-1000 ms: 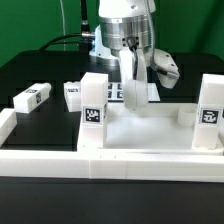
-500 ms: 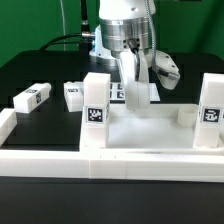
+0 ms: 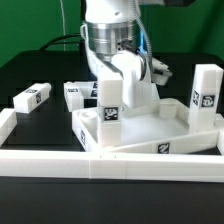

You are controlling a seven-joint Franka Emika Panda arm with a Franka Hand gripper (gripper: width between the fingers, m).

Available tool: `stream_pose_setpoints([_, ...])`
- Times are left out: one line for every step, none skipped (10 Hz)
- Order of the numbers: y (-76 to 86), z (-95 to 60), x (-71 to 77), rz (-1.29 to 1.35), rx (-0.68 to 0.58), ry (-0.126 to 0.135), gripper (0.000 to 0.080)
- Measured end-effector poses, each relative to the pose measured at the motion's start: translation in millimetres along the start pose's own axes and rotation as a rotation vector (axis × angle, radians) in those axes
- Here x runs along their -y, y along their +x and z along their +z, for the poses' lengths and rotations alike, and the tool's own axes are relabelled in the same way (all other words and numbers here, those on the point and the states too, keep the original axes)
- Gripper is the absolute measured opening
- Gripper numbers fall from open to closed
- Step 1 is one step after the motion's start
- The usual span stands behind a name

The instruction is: Assemble desk

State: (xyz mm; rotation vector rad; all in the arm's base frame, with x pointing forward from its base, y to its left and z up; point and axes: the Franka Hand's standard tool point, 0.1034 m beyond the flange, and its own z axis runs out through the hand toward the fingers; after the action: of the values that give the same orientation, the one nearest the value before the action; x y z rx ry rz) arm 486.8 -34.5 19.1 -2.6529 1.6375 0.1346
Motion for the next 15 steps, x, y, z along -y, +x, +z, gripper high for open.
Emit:
stream_pose_setpoints([2.9,-0.2,-0.6,-0.076,-0.002,0.000,0.0061])
stream_pose_setpoints([6.5,-1.0,-1.8,-0.143,-0.005,0.001,0.0060])
stream_pose_setpoints([8.1,-1.0,-2.7,-0.197,-0.007,0.001,0.0060])
stream_pose_setpoints([9.9,-1.3,-3.6,-0.251,-0.009,0.000,0.0060])
stream_pose_setpoints([10.7,-1.4,-4.1,-0.299,-0.009,0.000,0.0060])
stream_pose_setpoints([11.1,-1.4,-4.3,-0.374,-0.009,0.000,0.0060])
stream_pose_setpoints([11.1,-1.4,-4.3,-0.434,-0.009,-0.001,0.0060])
stream_pose_setpoints([11.2,-1.4,-4.4,-0.486,-0.009,-0.001,0.0060])
stream_pose_setpoints([11.4,-1.4,-4.5,-0.561,-0.009,-0.002,0.0060])
stream_pose_setpoints([11.5,-1.4,-4.6,-0.616,-0.009,-0.002,0.0060])
stream_pose_setpoints([11.7,-1.4,-4.8,-0.671,-0.009,-0.003,0.0060])
stream_pose_setpoints([12.1,-1.5,-5.0,-0.742,-0.010,-0.004,0.0060])
stream_pose_setpoints([12.2,-1.4,-5.2,-0.796,-0.010,-0.005,0.0060])
stream_pose_setpoints([12.6,-1.5,-5.4,-0.848,-0.010,-0.007,0.0060])
stream_pose_setpoints([13.3,-1.5,-5.9,-0.921,-0.010,-0.010,0.0060])
